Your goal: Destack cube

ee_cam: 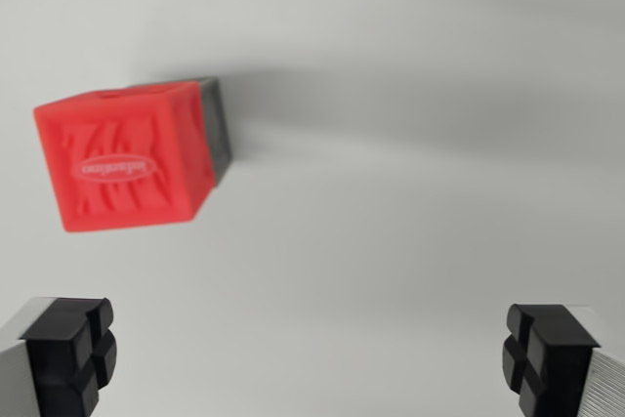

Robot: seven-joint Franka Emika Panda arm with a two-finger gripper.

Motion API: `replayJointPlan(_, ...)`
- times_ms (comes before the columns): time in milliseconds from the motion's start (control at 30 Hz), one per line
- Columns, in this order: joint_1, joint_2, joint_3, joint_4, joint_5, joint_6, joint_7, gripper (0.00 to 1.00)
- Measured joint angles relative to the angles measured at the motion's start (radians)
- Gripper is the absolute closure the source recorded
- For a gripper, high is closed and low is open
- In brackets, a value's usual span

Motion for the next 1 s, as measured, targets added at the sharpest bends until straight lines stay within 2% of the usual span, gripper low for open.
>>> replayJointPlan(433,0.062,0.074,0.017,0.013,-0.008,0.062,0.022,0.00)
replayJointPlan(700,0.102,0.124,0.023,0.032,-0.013,0.094,0.035,0.00)
replayJointPlan(833,0.115,0.150,0.023,0.036,-0.014,0.118,0.038,0.00)
replayJointPlan(1000,0.117,0.198,0.015,0.036,-0.017,0.164,0.039,0.00)
